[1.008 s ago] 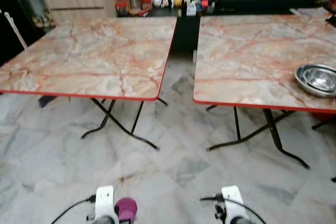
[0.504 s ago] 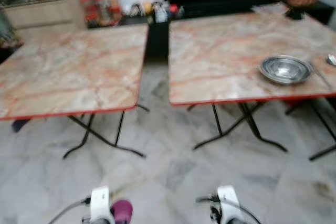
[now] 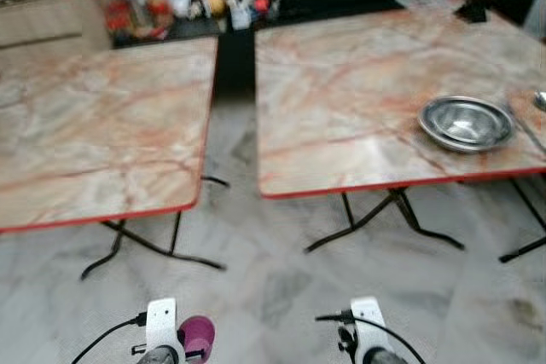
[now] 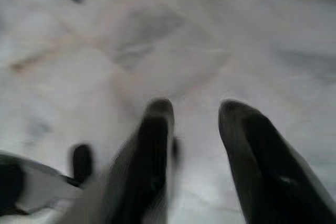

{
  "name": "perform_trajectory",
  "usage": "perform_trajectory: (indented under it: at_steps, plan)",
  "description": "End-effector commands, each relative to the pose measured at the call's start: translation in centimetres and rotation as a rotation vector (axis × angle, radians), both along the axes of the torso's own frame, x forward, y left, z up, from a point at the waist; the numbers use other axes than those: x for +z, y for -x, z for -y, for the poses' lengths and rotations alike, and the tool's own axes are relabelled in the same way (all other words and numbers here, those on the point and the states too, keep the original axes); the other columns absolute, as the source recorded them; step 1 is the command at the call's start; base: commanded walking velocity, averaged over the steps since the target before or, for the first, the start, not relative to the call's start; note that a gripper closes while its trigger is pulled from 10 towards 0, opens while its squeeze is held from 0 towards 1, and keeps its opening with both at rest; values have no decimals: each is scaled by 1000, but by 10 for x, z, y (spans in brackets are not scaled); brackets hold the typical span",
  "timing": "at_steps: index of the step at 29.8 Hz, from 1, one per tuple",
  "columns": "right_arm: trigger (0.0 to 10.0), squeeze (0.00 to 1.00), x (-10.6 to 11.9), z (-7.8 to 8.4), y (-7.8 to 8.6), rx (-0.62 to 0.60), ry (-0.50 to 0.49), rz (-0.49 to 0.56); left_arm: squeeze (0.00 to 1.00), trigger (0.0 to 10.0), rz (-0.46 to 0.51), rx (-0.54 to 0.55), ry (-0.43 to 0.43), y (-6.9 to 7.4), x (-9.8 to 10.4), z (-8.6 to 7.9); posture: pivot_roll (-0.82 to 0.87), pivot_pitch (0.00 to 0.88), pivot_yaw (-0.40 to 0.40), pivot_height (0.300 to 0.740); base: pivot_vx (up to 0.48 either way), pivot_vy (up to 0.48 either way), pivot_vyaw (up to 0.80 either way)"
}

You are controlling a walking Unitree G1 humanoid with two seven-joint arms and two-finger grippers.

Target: Setting the table

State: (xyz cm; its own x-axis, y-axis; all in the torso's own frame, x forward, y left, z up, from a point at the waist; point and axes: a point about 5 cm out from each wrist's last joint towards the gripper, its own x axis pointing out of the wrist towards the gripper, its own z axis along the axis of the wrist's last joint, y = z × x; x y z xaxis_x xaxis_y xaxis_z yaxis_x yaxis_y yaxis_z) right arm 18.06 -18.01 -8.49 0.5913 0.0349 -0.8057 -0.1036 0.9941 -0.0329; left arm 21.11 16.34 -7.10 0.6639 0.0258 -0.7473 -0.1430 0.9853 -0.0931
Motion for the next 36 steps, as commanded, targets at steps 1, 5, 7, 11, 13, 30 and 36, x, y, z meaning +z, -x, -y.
perform_trajectory:
  at_steps: [1,5,7,11,13,30,36]
  plan:
    - [10000,0,2,-15,-6,12,-33,19,0,10000,-3,24,-41,3,0,-18,-189,0,61,740,0,0,0]
    - [10000,0,1,-15,-5,9,-33,18,0,10000,-5,15,-42,2,0,-17,-191,0,63,740,0,0,0]
    - [10000,0,1,-15,-5,8,-34,19,0,10000,-6,8,-46,2,0,-16,-191,0,63,740,0,0,0]
    - [10000,0,1,-15,-5,7,-35,20,0,10000,-8,-6,-49,2,0,-15,-196,0,66,740,0,0,0]
    - [10000,0,2,-15,-6,6,-35,22,0,10000,-7,-11,-52,1,0,-15,-200,0,69,740,0,-330,0]
    - [10000,0,3,-14,-9,0,-33,31,0,10000,14,-19,-71,-3,3,-15,-201,0,70,740,0,-448,0]
    - [10000,0,3,-14,-9,-2,-32,29,0,10000,15,-11,-73,-4,4,-15,-201,0,70,740,0,-443,0]
